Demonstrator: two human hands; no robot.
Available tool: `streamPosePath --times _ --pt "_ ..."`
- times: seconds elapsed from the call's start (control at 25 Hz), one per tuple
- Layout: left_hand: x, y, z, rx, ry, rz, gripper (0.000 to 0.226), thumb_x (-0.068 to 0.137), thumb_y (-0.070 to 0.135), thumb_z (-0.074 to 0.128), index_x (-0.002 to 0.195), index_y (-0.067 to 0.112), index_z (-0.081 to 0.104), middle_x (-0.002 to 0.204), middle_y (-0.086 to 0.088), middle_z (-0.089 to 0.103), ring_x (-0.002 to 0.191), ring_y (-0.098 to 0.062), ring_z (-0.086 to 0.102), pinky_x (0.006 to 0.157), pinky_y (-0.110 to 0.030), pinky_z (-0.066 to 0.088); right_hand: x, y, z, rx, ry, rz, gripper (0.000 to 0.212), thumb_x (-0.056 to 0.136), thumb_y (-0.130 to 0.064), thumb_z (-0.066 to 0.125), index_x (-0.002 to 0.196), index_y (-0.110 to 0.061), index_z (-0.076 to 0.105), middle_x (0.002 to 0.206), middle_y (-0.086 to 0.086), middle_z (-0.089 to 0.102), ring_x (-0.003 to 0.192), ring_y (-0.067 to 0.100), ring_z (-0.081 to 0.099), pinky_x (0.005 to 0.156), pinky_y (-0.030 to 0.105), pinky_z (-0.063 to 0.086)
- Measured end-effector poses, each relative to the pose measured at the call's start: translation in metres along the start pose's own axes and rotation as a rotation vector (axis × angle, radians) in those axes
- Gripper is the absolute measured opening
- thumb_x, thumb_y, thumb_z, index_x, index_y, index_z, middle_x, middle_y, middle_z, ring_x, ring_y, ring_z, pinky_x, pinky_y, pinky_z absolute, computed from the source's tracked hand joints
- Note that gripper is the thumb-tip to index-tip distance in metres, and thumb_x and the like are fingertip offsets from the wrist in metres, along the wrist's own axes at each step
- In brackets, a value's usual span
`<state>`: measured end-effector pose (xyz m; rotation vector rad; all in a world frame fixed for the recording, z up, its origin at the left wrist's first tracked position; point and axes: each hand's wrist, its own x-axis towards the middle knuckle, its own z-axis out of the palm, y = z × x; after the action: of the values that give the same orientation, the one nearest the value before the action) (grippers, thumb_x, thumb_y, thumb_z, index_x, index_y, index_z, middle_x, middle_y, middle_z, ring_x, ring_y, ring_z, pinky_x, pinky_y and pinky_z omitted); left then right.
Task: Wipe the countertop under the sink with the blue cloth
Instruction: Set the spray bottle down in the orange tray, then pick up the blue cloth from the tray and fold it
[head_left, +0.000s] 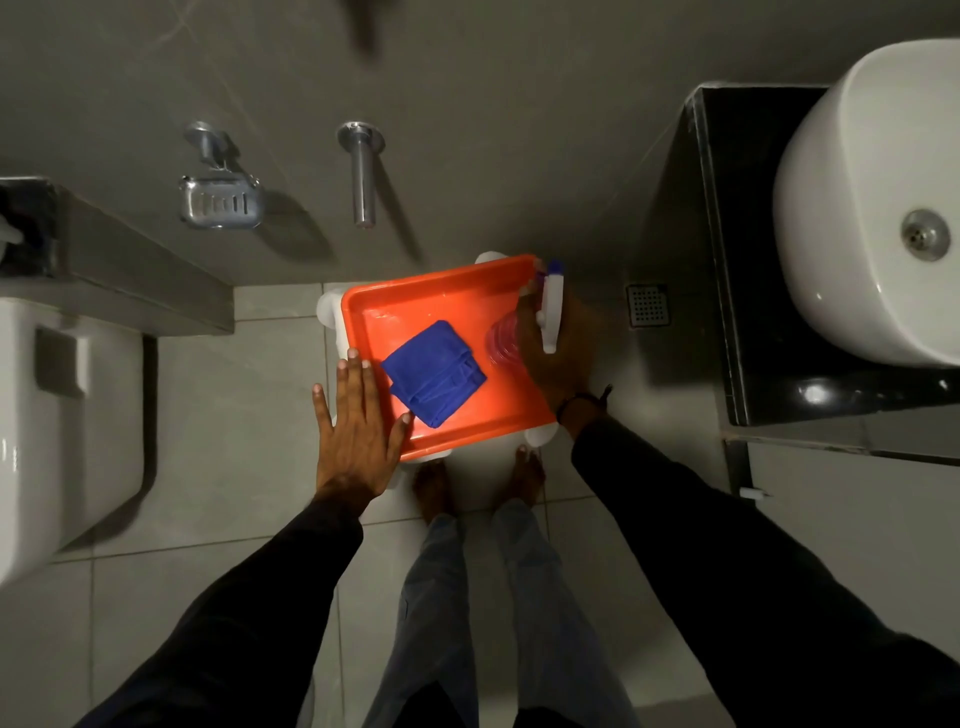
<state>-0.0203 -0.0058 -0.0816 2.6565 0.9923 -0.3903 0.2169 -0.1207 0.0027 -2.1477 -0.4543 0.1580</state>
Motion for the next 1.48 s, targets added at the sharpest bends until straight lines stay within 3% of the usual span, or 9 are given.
streamPosePath --times 0.12,0.32,0.52,0.72,0.92,1.08,1.2,1.32,1.48 --pt "0.000 0.002 -0.006 0.021 -0.026 0.006 0.087 0.099 0.062 0.023 0.161 0.007 -0.005 0.171 -0.017 0.000 0.159 -0.036 0.007 0.125 -0.064 0.010 -0.011 0.007 -0.001 0.001 -0.084 0.108 0.020 0.086 -0.047 0.069 0.092 -0.033 0.057 0.080 -0.008 0.066 0.076 0.014 0.069 0.073 0.037 0.060" --pt "0.000 0.003 -0.025 0.031 0.021 0.064 0.083 0.101 0.054 0.032 0.161 0.004 0.005 0.170 -0.019 0.008 0.157 -0.039 0.011 0.125 -0.060 0.007 -0.058 0.018 -0.017 -0.196 -0.058 0.380 0.065 0.072 -0.063 0.069 0.115 -0.015 0.061 0.108 0.008 0.071 0.101 0.028 0.069 0.086 0.041 0.058" --pt "0.044 0.016 -0.050 -0.057 0.061 0.227 0.059 0.102 0.026 0.046 0.149 -0.009 0.038 0.151 -0.030 0.046 0.140 -0.046 0.046 0.121 -0.054 0.033 -0.108 0.009 0.017 -0.270 -0.340 0.430 0.031 0.084 -0.039 0.069 0.101 -0.013 0.066 0.096 0.005 0.070 0.095 0.030 0.069 0.074 0.029 0.048" --pt "0.090 0.034 -0.050 -0.129 -0.193 0.160 0.052 0.094 0.012 0.052 0.141 -0.007 0.040 0.130 -0.031 0.052 0.110 -0.048 0.056 0.094 -0.052 0.047 -0.073 0.013 0.083 -0.165 -0.346 0.761 0.050 0.075 -0.037 0.079 0.111 -0.003 0.071 0.115 0.015 0.074 0.108 0.034 0.070 0.084 0.037 0.057" --pt "0.102 0.043 -0.056 -0.331 -0.296 -0.013 0.033 0.087 0.010 0.065 0.115 -0.006 0.064 0.116 -0.028 0.068 0.109 -0.043 0.064 0.087 -0.040 0.049 -0.059 0.029 0.098 0.077 -0.309 1.000 0.051 0.075 -0.022 0.086 0.115 0.005 0.070 0.121 0.016 0.073 0.109 0.032 0.071 0.087 0.037 0.058" --pt "0.071 0.041 -0.088 -0.722 -0.385 -0.260 0.022 0.083 0.003 0.070 0.103 -0.005 0.072 0.097 -0.018 0.073 0.088 -0.027 0.068 0.076 -0.033 0.052 -0.061 0.003 0.059 0.218 -0.384 1.015 0.037 0.081 -0.012 0.080 0.113 0.004 0.072 0.114 0.014 0.073 0.105 0.031 0.069 0.100 0.045 0.055" --pt "0.033 0.055 -0.122 -1.054 -0.419 -0.363 0.021 0.082 -0.010 0.069 0.103 -0.009 0.073 0.071 -0.002 0.074 0.065 -0.015 0.068 0.063 -0.024 0.053 -0.069 -0.023 -0.001 0.379 -0.365 0.935 0.032 0.079 0.002 0.077 0.110 0.006 0.072 0.112 0.015 0.072 0.101 0.032 0.068 0.097 0.046 0.056" --pt "-0.008 0.090 -0.139 -1.146 -0.561 -0.313 0.015 0.086 -0.008 0.066 0.085 0.005 0.072 0.040 0.010 0.064 0.033 0.003 0.055 0.039 -0.011 0.043 -0.073 -0.030 -0.065 0.284 -0.426 0.850 0.038 0.080 -0.002 0.079 0.116 0.005 0.071 0.123 0.023 0.071 0.113 0.037 0.068 0.104 0.053 0.052" --pt "-0.032 0.163 -0.136 -1.090 -0.641 -0.235 0.026 0.089 -0.001 0.067 0.067 0.012 0.060 0.036 0.008 0.051 0.029 -0.001 0.039 0.036 -0.015 0.029 -0.071 -0.014 -0.148 0.023 -0.388 0.795 0.033 0.082 -0.021 0.081 0.098 0.007 0.073 0.105 0.024 0.072 0.102 0.035 0.068 0.098 0.048 0.053"
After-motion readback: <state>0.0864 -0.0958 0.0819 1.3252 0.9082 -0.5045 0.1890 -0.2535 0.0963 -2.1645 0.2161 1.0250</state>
